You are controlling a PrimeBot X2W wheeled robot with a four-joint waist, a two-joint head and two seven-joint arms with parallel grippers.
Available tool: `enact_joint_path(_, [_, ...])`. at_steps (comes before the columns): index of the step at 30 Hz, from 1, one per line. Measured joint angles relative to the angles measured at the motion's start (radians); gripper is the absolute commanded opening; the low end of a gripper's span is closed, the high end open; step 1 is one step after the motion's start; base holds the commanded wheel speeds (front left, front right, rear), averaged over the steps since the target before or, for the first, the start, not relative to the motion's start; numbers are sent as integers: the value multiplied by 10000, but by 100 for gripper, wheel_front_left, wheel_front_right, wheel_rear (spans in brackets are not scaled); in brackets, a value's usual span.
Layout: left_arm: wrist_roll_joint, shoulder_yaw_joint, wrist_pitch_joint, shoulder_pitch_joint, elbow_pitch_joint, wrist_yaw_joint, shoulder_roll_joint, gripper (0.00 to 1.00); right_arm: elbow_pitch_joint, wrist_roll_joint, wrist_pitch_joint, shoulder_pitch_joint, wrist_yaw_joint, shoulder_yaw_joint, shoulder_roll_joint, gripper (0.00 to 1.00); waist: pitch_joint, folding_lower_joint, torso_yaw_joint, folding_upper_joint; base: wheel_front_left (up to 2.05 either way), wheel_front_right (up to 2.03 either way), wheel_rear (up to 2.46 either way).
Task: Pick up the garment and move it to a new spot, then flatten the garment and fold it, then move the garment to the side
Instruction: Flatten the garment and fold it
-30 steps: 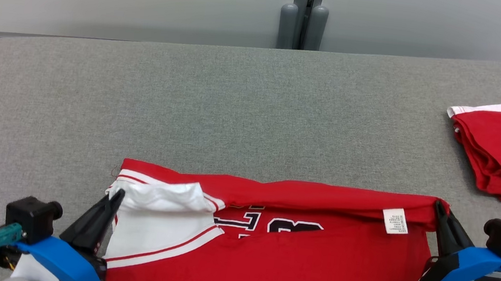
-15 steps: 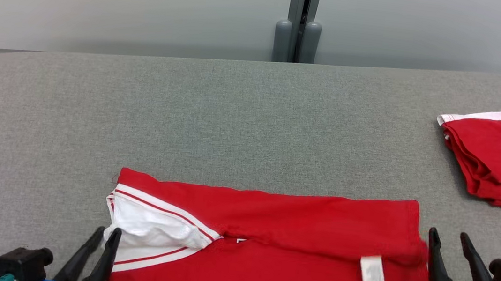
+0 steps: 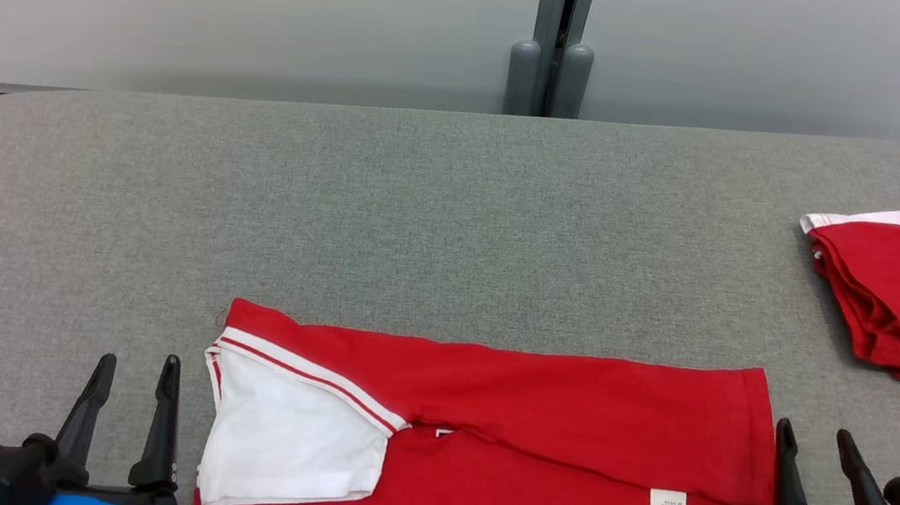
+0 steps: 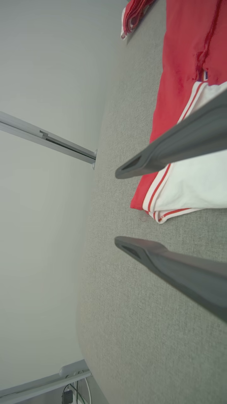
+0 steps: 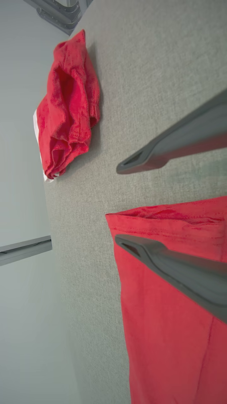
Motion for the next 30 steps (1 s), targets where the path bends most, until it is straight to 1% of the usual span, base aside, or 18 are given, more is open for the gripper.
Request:
enact_joint_path(2, [297,61,0,-72,-4,150,-194,100,146,-100,92,-131,0,171,10,100,24,0,41,0,0,0,0])
enact_joint_path(6, [679,54,0,-257,40,288,-525,100,729,-380,332,-271,0,368,10,100,89,1,194,0,0,0,0])
enact_joint_path(10, [918,-21,0,-343,134,366,-631,100,1398,-725,573,-393,0,324,15,100,172,1,373,0,0,0,0])
enact_joint_path(14, [1321,-56,0,-411,242,644,-623,100,1988,-757,715,-519,0,230,13,100,256,1,526,0,0,0,0])
enact_joint_path(15, [1327,-75,0,-426,244,675,-631,100,2082,-744,715,-560,0,247,12,78,272,1,554,0,0,0,0])
enact_joint_path(16, [1335,-94,0,-433,240,677,-654,100,2192,-686,744,-626,0,270,2,44,287,1,575,0,0,0,0])
enact_joint_path(17, [1348,-107,0,-435,224,686,-677,100,2272,-667,761,-679,-2,305,-8,30,300,1,588,0,0,0,0])
enact_joint_path(18, [1384,-125,0,-442,213,688,-681,100,2337,-585,769,-732,-2,336,-10,0,308,1,590,0,0,0,0])
enact_joint_path(24, [1444,-159,0,-479,121,773,-708,100,2418,-502,788,-1109,10,316,48,0,349,1,364,0,0,0,0])
enact_joint_path(27, [1478,-213,4,-490,94,775,-708,100,2201,-594,859,-1285,10,-75,21,0,339,1,163,0,0,0,0])
enact_joint_path(30, [1486,-311,38,-526,73,773,-713,100,1793,-633,976,-1316,10,-769,-303,0,291,1,12,0,0,0,0])
